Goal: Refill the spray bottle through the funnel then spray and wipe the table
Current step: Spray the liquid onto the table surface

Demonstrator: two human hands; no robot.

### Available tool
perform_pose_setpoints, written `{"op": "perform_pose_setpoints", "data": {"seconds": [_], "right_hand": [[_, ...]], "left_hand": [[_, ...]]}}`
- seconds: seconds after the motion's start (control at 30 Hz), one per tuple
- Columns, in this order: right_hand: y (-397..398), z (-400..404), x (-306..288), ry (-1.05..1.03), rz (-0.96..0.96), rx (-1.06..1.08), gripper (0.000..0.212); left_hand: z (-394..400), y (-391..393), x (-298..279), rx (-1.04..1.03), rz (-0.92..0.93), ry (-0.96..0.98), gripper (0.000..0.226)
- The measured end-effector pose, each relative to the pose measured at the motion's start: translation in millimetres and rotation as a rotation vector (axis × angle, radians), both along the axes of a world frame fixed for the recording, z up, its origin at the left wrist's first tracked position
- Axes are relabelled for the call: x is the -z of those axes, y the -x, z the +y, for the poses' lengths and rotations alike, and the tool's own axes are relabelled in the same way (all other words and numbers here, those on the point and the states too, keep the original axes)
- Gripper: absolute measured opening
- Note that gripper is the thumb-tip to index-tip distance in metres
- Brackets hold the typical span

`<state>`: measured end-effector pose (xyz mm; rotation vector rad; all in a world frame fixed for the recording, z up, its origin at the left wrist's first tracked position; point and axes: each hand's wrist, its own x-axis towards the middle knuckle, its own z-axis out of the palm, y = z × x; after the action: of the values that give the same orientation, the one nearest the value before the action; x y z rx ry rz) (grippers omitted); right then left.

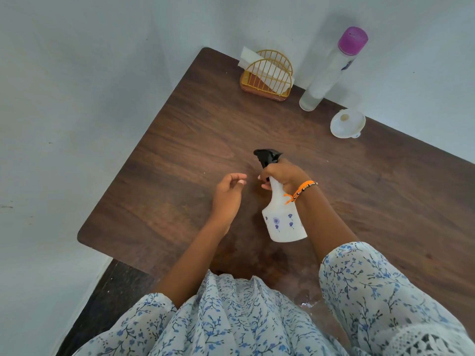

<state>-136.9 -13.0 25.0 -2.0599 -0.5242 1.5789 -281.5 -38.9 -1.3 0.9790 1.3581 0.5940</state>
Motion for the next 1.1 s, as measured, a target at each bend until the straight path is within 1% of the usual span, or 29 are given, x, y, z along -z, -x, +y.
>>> {"op": "perform_pose_setpoints", "data": {"seconds": [0.07, 0.13, 0.27, 0.33, 0.4, 0.47, 0.57, 0.67, 0.73, 0.87, 1.0, 1.1], "right_hand": [[-3.1, -1.2, 0.1, 0.023, 0.034, 0.016, 0.020], [-7.8, -4.1, 2.5, 0.021, 0.101, 0.040, 0.014], [-15.9, -11.4, 8.3, -0.059, 0.254, 0.184, 0.011], [-13.7, -12.2, 8.9, -0.062, 0.202, 0.211, 0.010], [-8.7, -11.4, 9.8, -0.016, 0.107, 0.136, 0.014], [-5.0, -10.7, 11.0, 0.015, 0.062, 0.072, 0.019], [-6.0, -13.1, 12.1, -0.014, 0.108, 0.037, 0.017], [-7.8, -13.4, 12.5, -0.068, 0.205, 0.096, 0.016], [-6.3, -10.6, 12.6, -0.053, 0.190, 0.146, 0.018], [2.2, -5.2, 13.7, 0.028, 0.112, 0.085, 0.016], [1.8, -6.6, 10.7, -0.032, 0.135, 0.050, 0.017], [-0.7, -4.9, 11.0, -0.075, 0.146, 0.127, 0.017]], "left_hand": [[0.3, -1.1, -1.1, 0.010, 0.002, 0.003, 0.020], [0.5, -2.0, -2.2, 0.019, 0.010, 0.003, 0.020], [-0.7, -2.5, -2.8, 0.038, 0.018, -0.003, 0.020], [-2.8, -2.2, -2.7, 0.039, 0.015, -0.006, 0.020], [-4.9, -2.0, -2.4, 0.038, 0.019, -0.006, 0.020], [-6.1, -1.6, -2.3, 0.036, 0.021, -0.007, 0.020], [-6.3, 0.9, -2.0, 0.017, 0.008, -0.012, 0.020], [-6.4, 2.1, -1.8, 0.004, 0.007, -0.022, 0.020], [-6.8, 1.5, -1.6, 0.004, 0.007, -0.028, 0.019], [-7.2, 1.6, -2.1, 0.004, 0.005, -0.031, 0.019], [-6.1, 4.7, -1.0, -0.018, -0.007, -0.029, 0.018], [-5.7, 4.2, -1.0, -0.017, -0.007, -0.023, 0.019]]}}
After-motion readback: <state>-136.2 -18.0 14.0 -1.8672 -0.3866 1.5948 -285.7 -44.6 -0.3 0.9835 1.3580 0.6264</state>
